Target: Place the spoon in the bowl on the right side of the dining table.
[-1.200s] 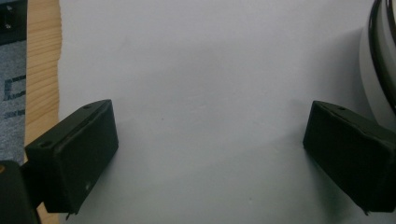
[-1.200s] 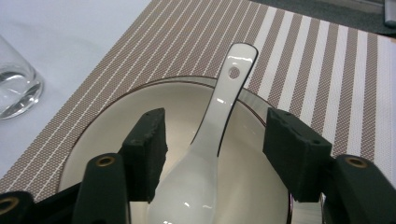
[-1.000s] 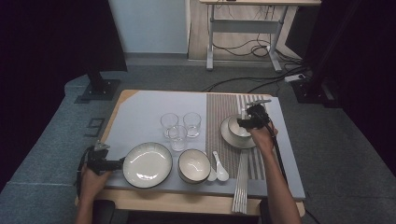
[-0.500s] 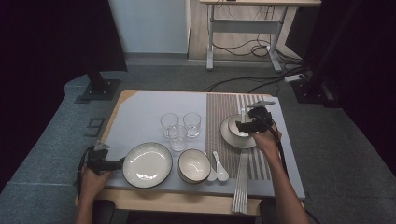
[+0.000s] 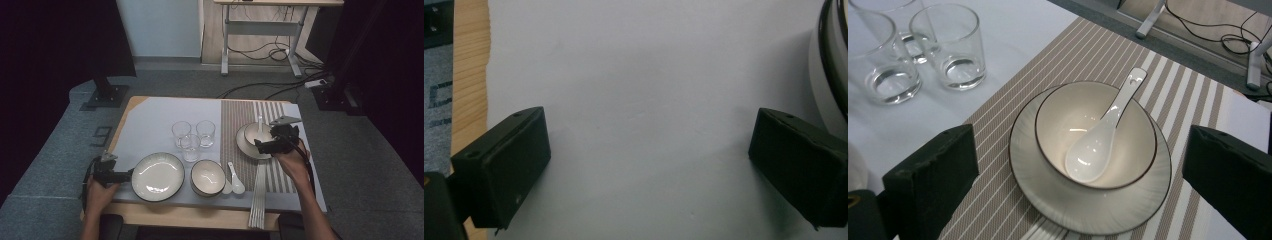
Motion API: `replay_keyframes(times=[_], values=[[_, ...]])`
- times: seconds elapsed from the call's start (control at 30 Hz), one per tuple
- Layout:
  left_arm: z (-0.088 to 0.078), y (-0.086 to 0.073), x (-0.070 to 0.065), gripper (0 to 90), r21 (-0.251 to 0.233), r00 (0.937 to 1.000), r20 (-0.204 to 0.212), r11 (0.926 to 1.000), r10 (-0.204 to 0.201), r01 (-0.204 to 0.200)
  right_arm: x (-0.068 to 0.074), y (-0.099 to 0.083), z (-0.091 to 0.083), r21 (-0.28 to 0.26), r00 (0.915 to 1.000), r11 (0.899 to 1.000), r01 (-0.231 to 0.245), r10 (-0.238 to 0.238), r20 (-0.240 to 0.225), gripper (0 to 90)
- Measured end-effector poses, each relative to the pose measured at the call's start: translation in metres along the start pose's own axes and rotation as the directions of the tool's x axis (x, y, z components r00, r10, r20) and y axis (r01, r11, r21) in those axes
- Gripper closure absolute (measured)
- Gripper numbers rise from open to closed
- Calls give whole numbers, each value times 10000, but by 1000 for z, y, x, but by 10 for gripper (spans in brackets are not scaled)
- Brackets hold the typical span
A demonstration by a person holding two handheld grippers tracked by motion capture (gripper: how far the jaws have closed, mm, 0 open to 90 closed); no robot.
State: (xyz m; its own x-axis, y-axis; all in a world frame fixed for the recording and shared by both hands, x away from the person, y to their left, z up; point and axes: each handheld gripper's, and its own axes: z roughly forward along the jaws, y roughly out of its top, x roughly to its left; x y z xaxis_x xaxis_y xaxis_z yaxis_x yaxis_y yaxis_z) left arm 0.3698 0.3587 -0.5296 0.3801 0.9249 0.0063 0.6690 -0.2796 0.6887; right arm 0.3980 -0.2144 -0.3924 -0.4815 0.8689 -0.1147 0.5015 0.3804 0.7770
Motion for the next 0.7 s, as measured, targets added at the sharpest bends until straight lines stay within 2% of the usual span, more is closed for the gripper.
replay_keyframes(times=[0.13,0.27,0.5,0.6,0.7], values=[[0,0,0,29,-11,10000,-4,10000,-19,19,3,-8,-10,81,9998,9997,214,-214,13,0],[0,0,0,29,4,10000,-6,10000,-7,7,4,-20,-17,128,9998,9997,191,-193,99,0],[0,0,0,29,7,10000,-9,10000,-6,6,2,-49,-24,179,9988,9990,-409,404,275,2],[0,0,0,29,6,10000,-10,10000,-5,5,2,-61,-24,291,9977,9978,-603,593,322,2],[0,0,0,30,-11,10000,-14,10000,-23,23,1,-74,-23,362,9964,9972,-649,628,569,2]])
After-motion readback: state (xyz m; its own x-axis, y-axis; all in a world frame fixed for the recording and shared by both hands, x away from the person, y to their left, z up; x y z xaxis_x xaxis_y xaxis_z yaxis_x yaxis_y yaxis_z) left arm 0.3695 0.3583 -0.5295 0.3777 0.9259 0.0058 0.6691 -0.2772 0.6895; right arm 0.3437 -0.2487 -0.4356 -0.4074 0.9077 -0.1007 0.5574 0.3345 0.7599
